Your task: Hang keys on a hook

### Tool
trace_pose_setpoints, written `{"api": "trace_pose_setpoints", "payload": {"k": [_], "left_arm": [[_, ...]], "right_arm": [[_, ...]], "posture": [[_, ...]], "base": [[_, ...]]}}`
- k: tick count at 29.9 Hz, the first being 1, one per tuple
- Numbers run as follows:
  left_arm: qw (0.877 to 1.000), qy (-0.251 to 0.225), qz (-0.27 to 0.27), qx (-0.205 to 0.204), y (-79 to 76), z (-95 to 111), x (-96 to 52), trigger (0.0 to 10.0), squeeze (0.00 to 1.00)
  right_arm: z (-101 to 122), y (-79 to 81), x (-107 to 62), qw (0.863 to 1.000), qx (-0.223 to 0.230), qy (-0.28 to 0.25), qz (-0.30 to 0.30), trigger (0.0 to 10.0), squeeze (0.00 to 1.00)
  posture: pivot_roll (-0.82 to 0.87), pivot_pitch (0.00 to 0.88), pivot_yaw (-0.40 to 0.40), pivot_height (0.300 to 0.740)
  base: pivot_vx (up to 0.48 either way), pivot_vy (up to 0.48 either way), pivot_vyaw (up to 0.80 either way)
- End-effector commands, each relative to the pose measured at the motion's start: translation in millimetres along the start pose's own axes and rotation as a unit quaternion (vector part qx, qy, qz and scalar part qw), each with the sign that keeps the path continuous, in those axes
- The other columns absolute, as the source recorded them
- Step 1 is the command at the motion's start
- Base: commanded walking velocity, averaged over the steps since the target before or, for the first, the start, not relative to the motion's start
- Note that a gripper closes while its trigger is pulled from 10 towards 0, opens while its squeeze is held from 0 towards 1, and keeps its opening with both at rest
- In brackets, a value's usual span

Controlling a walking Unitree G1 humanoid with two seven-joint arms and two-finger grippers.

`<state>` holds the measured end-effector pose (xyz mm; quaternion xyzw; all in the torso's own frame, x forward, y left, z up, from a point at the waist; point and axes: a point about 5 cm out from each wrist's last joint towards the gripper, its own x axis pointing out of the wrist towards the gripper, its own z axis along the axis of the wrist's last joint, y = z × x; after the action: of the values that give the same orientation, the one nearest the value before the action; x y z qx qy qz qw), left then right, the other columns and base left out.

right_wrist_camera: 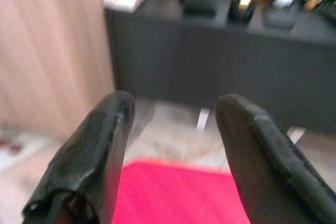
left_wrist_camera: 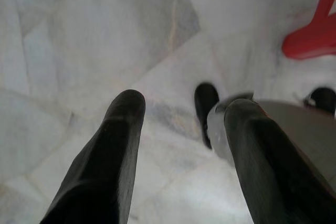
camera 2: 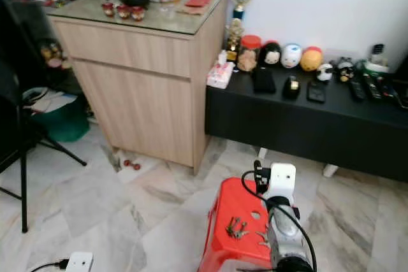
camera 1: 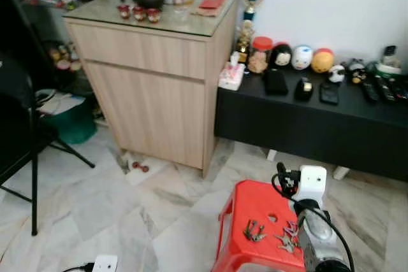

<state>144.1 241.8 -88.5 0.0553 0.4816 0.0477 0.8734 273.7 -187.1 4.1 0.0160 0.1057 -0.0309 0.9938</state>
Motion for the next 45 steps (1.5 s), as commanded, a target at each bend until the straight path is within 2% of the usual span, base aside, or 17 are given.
{"api": "trace_pose_setpoints", "payload": {"k": [1, 6, 15, 23, 36, 45], "left_arm": [[1.000, -0.002, 0.001, -0.007, -1.8, -0.4, 0.1, 10.0, 0.00], [1.000, -0.006, 0.001, -0.008, -1.2, 1.3, 0.3, 10.0, 0.00], [1.000, -0.010, 0.005, -0.007, 1.7, 5.5, 0.9, 10.0, 0.00], [1.000, -0.012, 0.007, -0.006, 2.4, 7.3, 1.2, 10.0, 0.00], [1.000, -0.009, 0.007, -0.002, 2.2, 7.4, 1.3, 10.0, 0.00], [1.000, -0.006, 0.006, 0.001, 2.0, 4.5, 0.8, 10.0, 0.00]], "right_arm": [[9.0, 0.6, 2.5, 1.000, -0.005, -0.026, 0.012, 10.0, 0.00], [21.3, 13.3, 1.4, 0.994, -0.025, -0.068, 0.076, 10.0, 0.00], [8.4, 18.1, -5.1, 0.991, -0.053, -0.031, 0.122, 10.0, 0.00], [7.9, 22.6, 1.2, 0.990, -0.051, -0.002, 0.132, 10.0, 0.00], [11.2, 23.9, 5.9, 0.989, -0.052, 0.004, 0.139, 10.0, 0.00], [10.2, 23.8, 8.2, 0.988, -0.053, 0.017, 0.141, 10.0, 0.00]], "posture": [[0.01, 0.000, -0.061, 0.740], [0.00, 0.000, -0.059, 0.740], [-0.01, 0.000, -0.046, 0.740], [0.00, 0.004, -0.046, 0.730], [0.01, 0.000, -0.056, 0.637], [0.02, 0.000, -0.057, 0.637]], "base": [[0.000, 0.000, 0.00], [0.000, 0.000, 0.00], [0.000, 0.000, 0.00], [0.000, 0.000, 0.00], [0.000, 0.000, 0.00], [0.000, 0.000, 0.00]]}}
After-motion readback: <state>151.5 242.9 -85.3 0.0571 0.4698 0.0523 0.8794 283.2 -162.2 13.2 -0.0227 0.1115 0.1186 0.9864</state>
